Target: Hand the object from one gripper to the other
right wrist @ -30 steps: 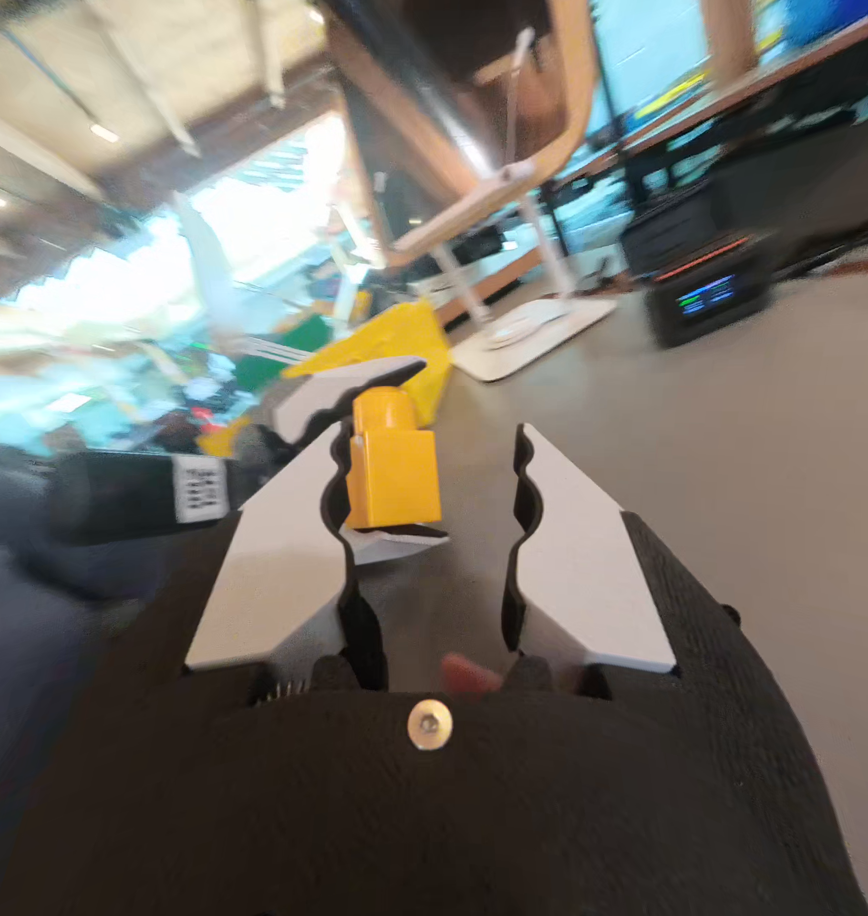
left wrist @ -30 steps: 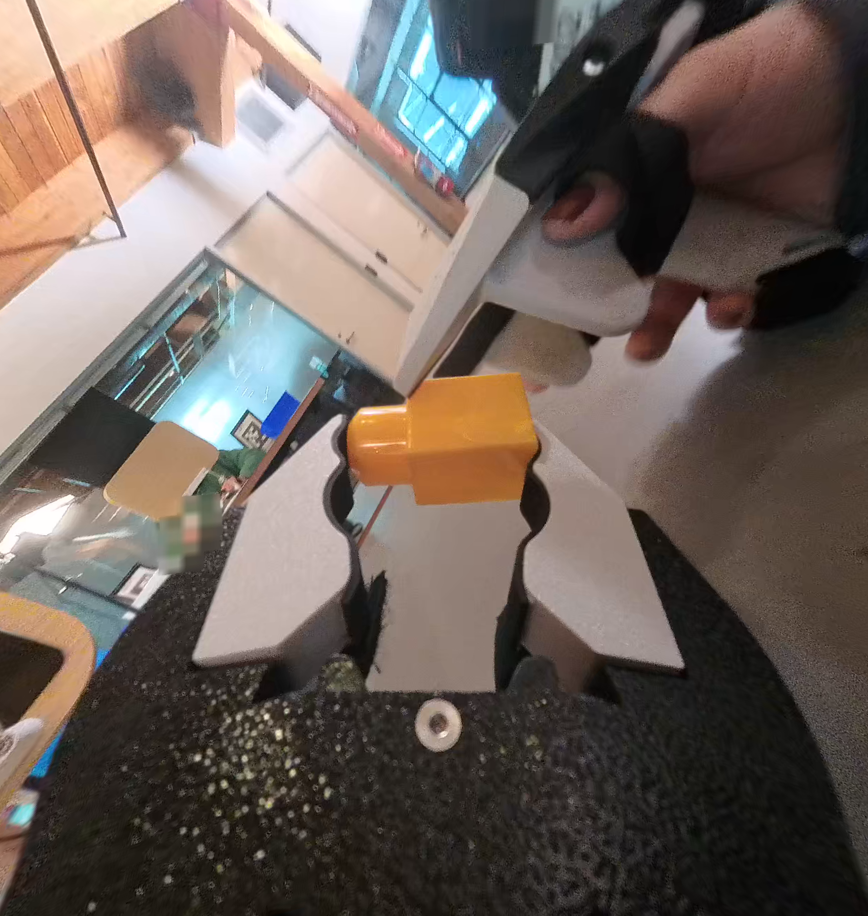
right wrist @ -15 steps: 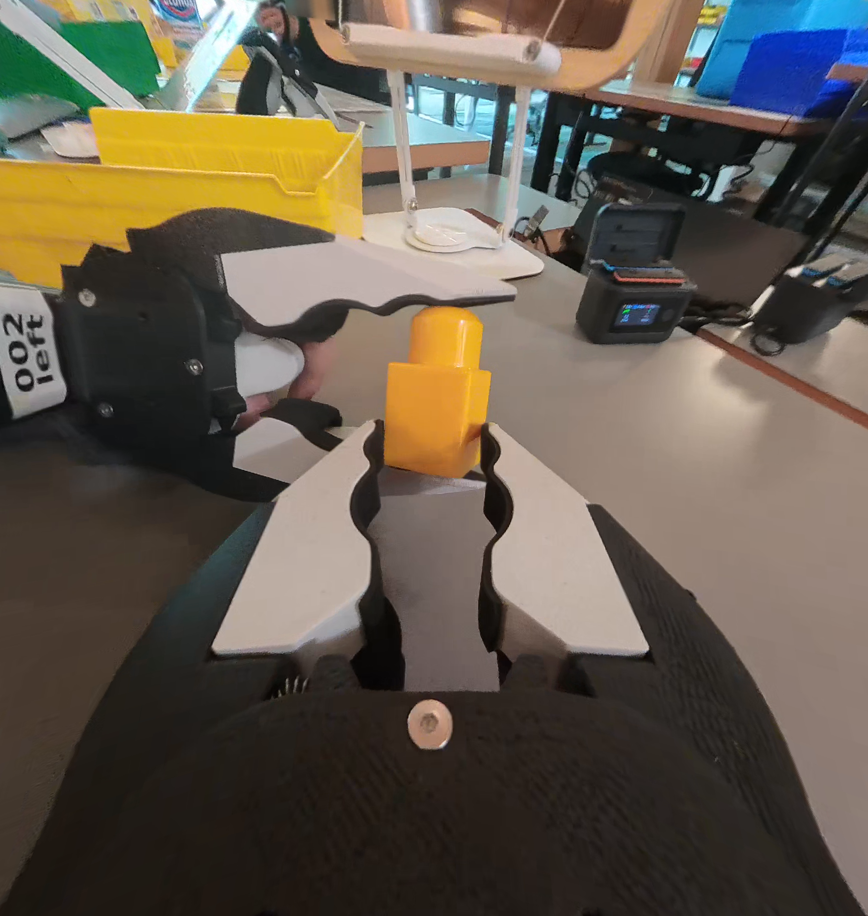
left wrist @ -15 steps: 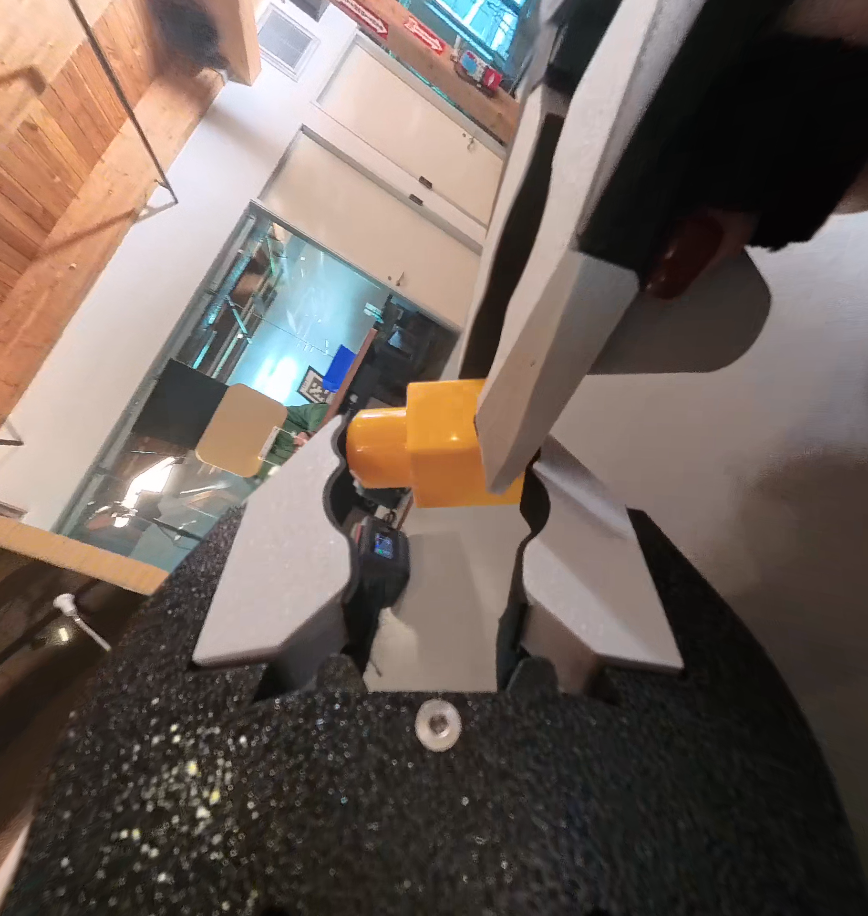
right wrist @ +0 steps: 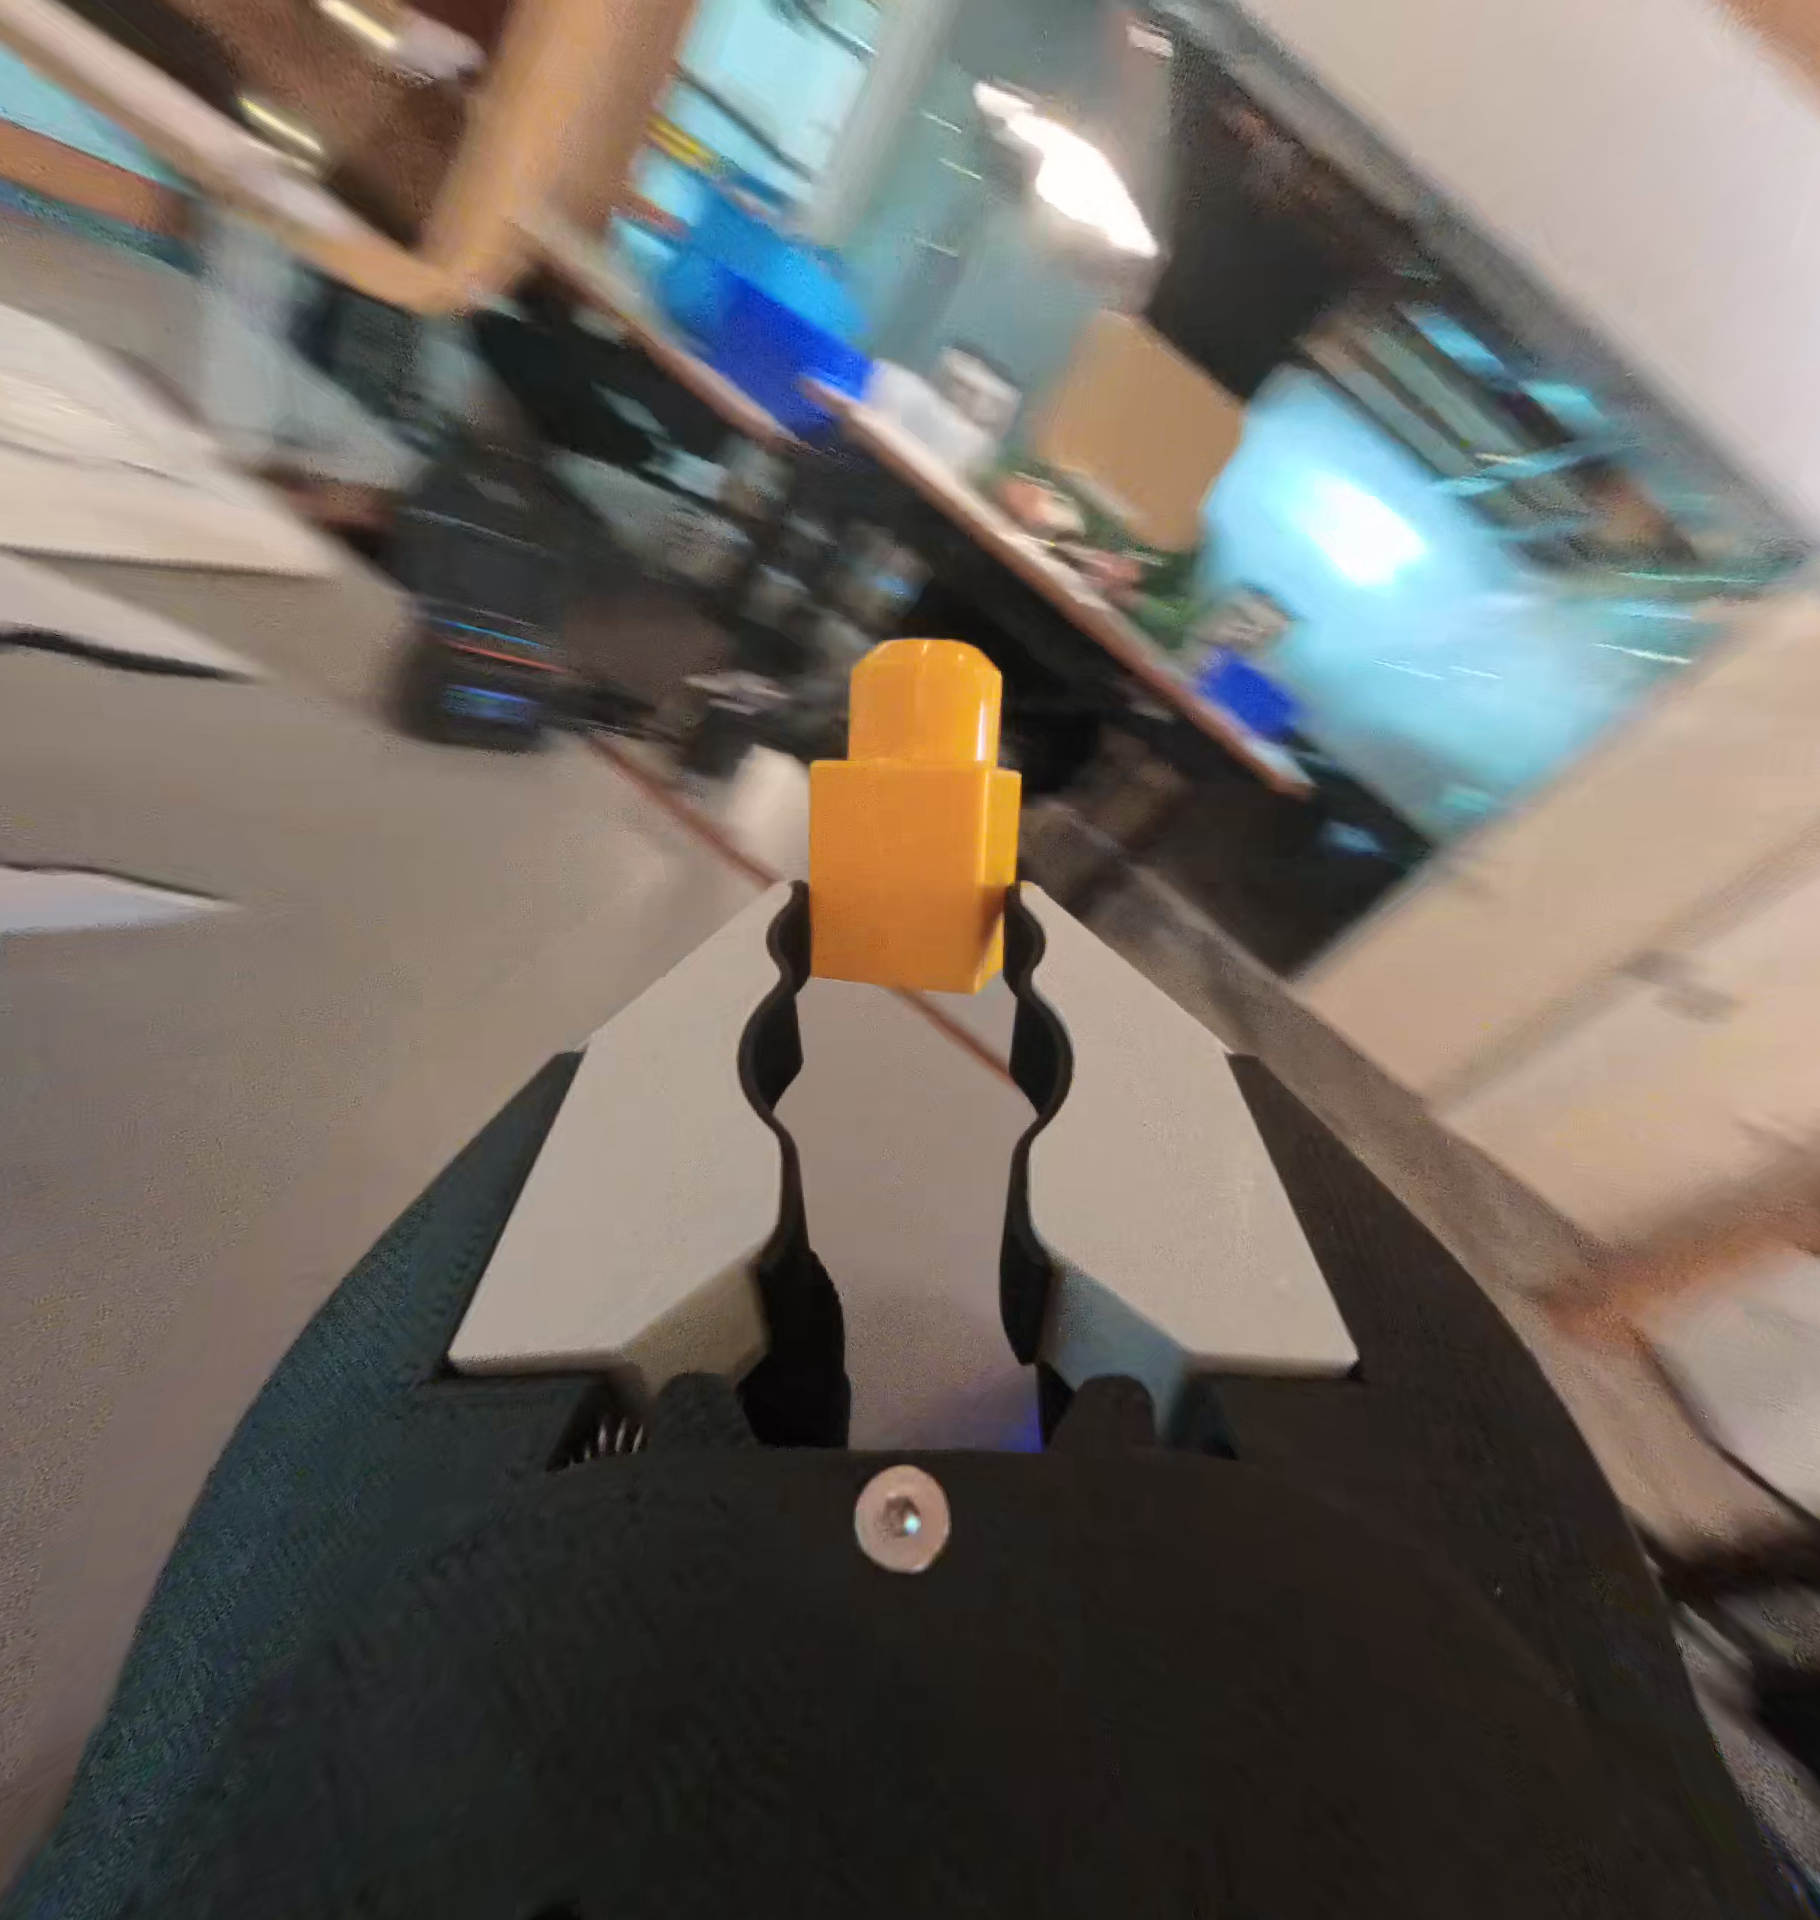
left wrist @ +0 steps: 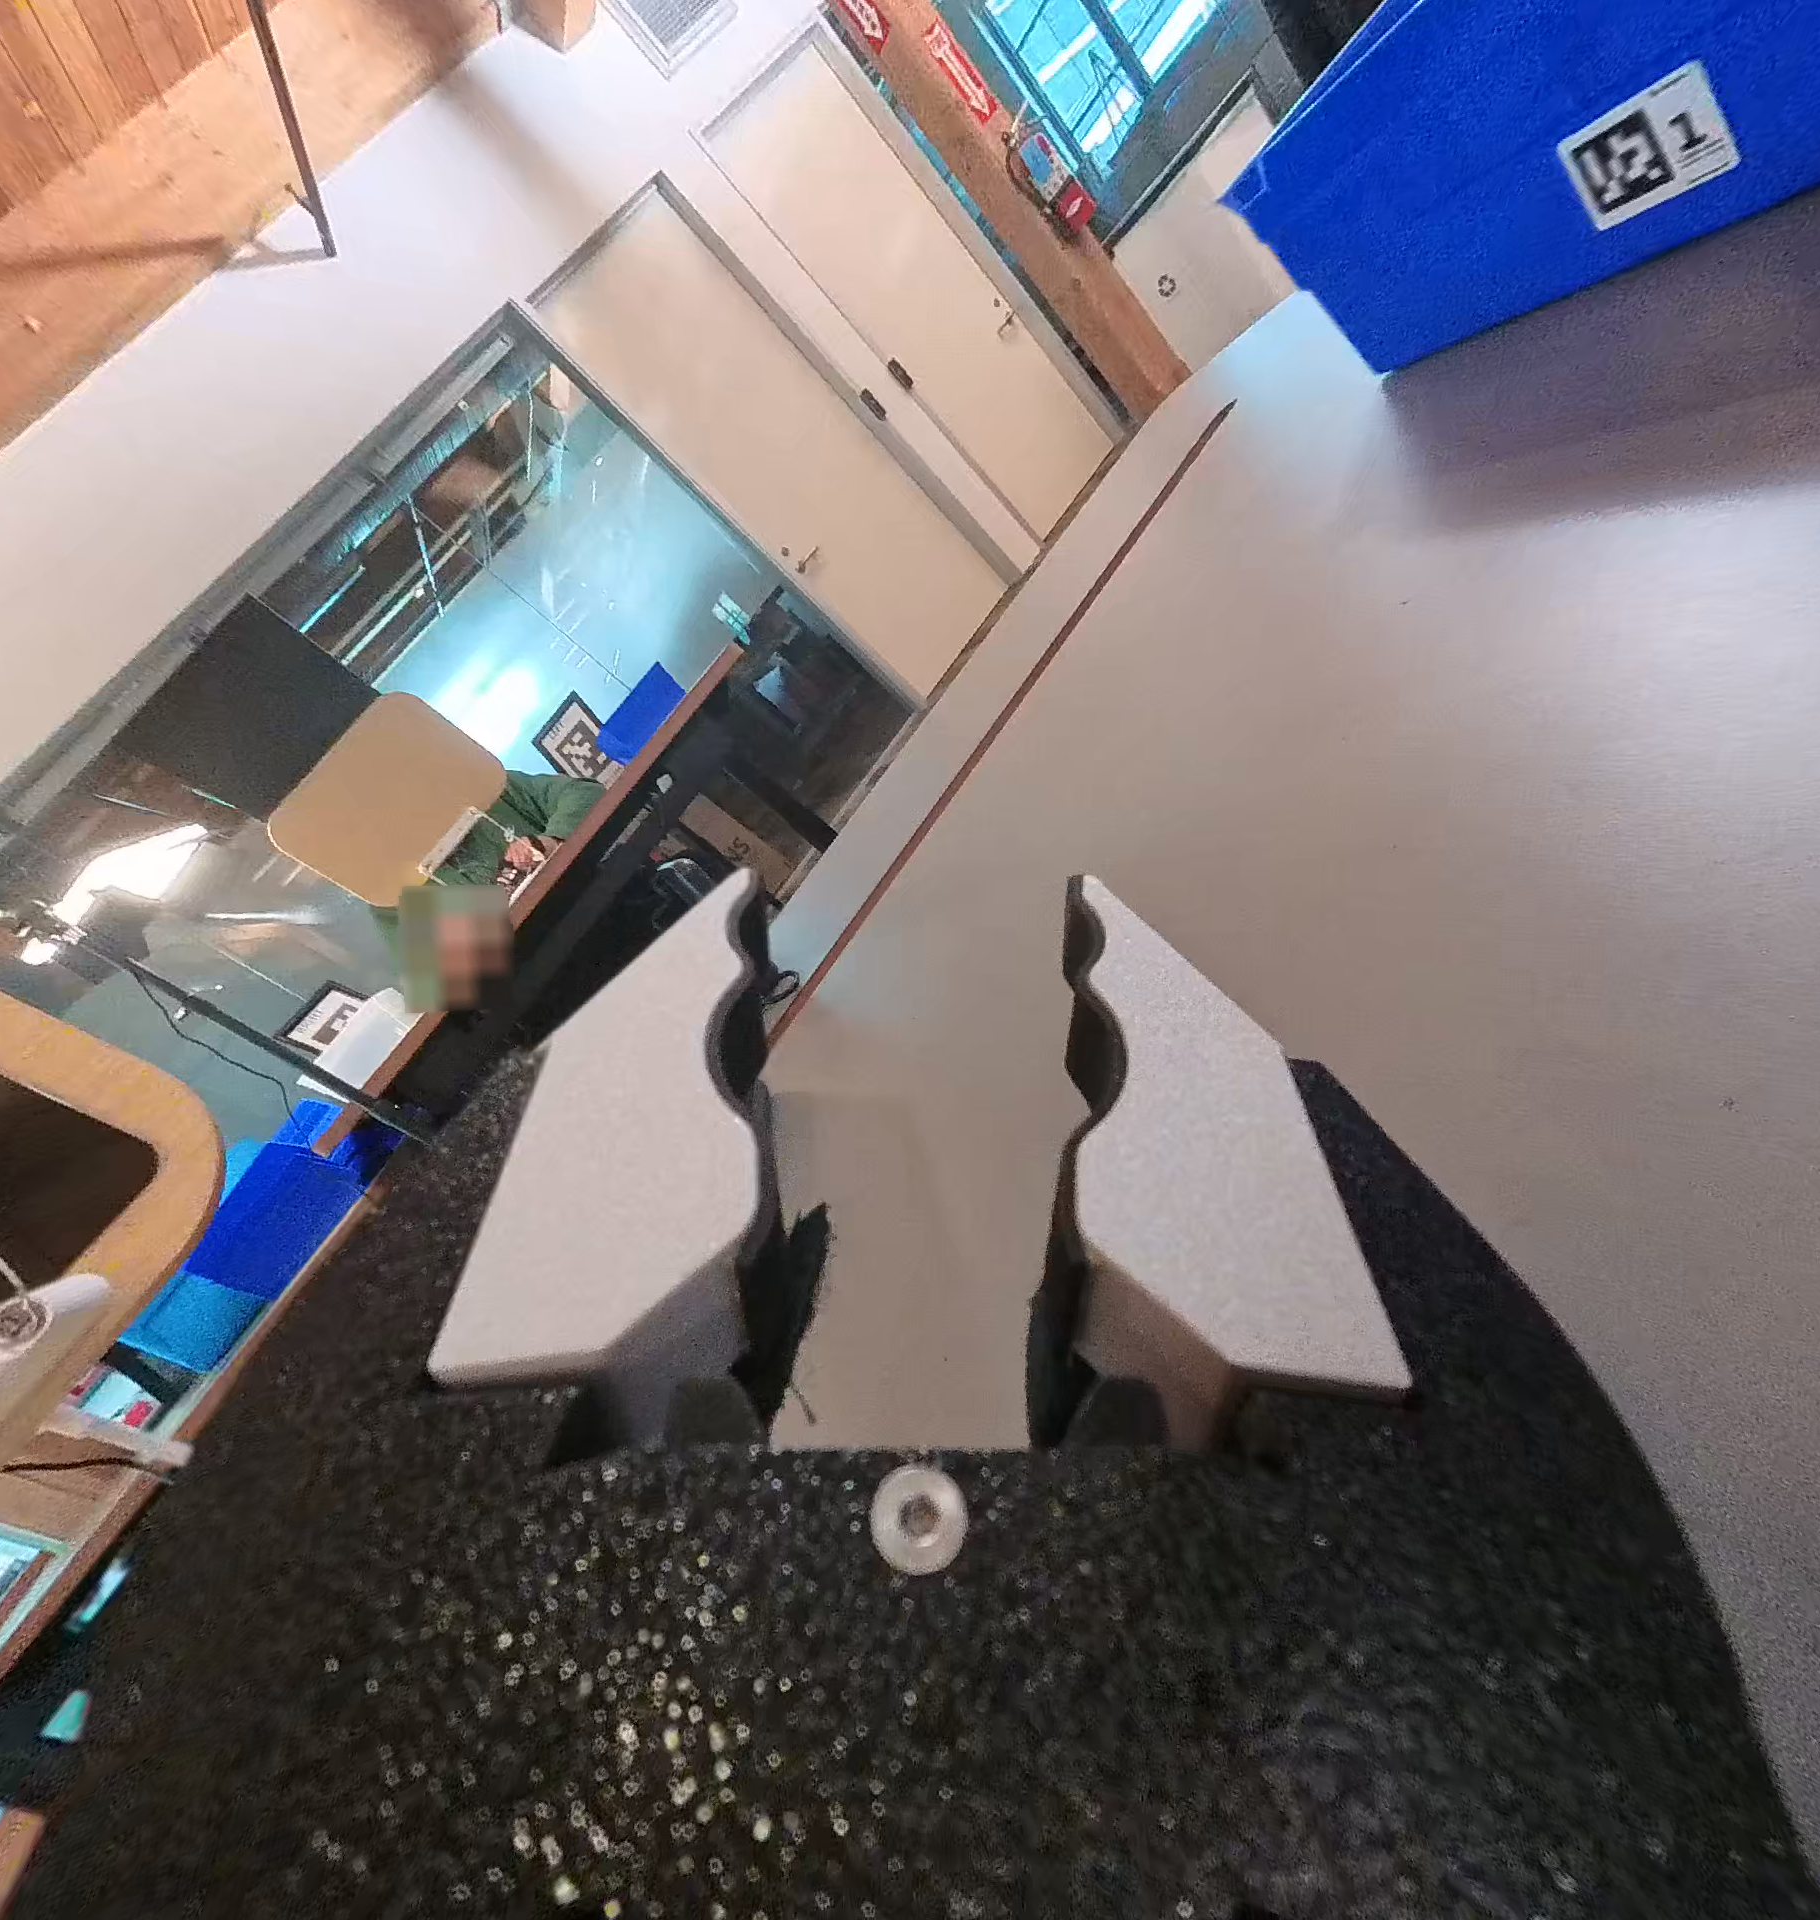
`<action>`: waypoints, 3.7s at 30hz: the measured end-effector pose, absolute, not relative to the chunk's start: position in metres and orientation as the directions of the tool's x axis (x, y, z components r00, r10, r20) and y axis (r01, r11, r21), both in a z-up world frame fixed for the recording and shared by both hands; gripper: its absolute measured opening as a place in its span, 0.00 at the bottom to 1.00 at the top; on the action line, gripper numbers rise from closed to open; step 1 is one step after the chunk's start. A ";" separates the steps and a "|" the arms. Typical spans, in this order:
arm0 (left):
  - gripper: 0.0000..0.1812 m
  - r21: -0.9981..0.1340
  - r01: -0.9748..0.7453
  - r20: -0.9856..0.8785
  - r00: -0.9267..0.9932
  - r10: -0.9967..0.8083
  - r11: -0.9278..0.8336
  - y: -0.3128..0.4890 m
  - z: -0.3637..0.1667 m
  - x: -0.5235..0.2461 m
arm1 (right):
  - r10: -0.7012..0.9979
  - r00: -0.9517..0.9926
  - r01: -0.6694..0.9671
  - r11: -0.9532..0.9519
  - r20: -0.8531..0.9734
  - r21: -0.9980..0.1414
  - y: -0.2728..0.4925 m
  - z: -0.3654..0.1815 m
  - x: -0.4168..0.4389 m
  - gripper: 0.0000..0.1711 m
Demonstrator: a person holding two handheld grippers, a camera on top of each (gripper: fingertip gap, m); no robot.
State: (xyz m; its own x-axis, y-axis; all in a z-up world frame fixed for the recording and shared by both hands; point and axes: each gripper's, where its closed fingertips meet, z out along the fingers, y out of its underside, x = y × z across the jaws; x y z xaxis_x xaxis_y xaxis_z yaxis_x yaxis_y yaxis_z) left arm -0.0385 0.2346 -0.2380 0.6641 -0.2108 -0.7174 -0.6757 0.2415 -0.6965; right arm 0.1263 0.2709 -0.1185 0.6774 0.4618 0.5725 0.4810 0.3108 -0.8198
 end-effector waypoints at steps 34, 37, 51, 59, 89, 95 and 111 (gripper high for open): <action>0.17 -0.686 -0.670 -0.727 0.646 -0.234 0.282 0.233 -0.239 -0.028 | 0.840 0.419 0.736 -0.093 0.344 -0.671 0.241 -0.187 0.210 0.26; 0.17 -0.754 -0.599 -0.656 0.707 -0.265 0.271 0.234 -0.235 -0.034 | 0.884 0.330 0.487 0.141 0.330 -0.862 0.221 -0.167 0.109 0.18; 0.16 -0.840 -0.474 -0.539 0.785 -0.305 0.264 0.234 -0.228 -0.043 | 0.650 0.576 0.148 0.515 0.497 -0.845 0.248 -0.202 -0.019 0.11; 0.04 -0.842 -0.457 -0.535 0.775 -0.335 0.286 0.228 -0.227 -0.039 | 0.634 0.550 0.182 0.545 0.544 -0.819 0.241 -0.206 -0.018 0.10; 0.03 -0.358 -0.421 -0.433 0.866 -0.251 -0.834 -0.006 -0.242 -0.409 | 0.633 0.594 0.207 0.476 0.497 -0.855 0.262 -0.213 -0.014 0.10; 0.24 -0.236 -0.473 -0.281 0.870 -0.406 -0.849 -0.033 -0.292 -0.407 | 0.634 0.594 0.206 0.475 0.495 -0.855 0.262 -0.213 -0.014 0.10; 0.21 -0.317 -0.781 -0.304 0.621 -0.722 -0.538 -0.005 -0.304 -0.387 | 0.630 0.569 0.237 0.490 0.529 -0.839 0.260 -0.217 -0.019 0.10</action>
State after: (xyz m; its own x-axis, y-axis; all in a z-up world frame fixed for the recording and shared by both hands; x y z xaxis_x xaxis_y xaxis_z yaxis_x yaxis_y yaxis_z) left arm -0.3874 -0.0053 -0.3045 0.6211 -0.7223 -0.3041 -0.7810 -0.5384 -0.3165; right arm -0.0185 0.2600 -0.2168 0.5692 0.6298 0.5286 0.2373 0.4897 -0.8390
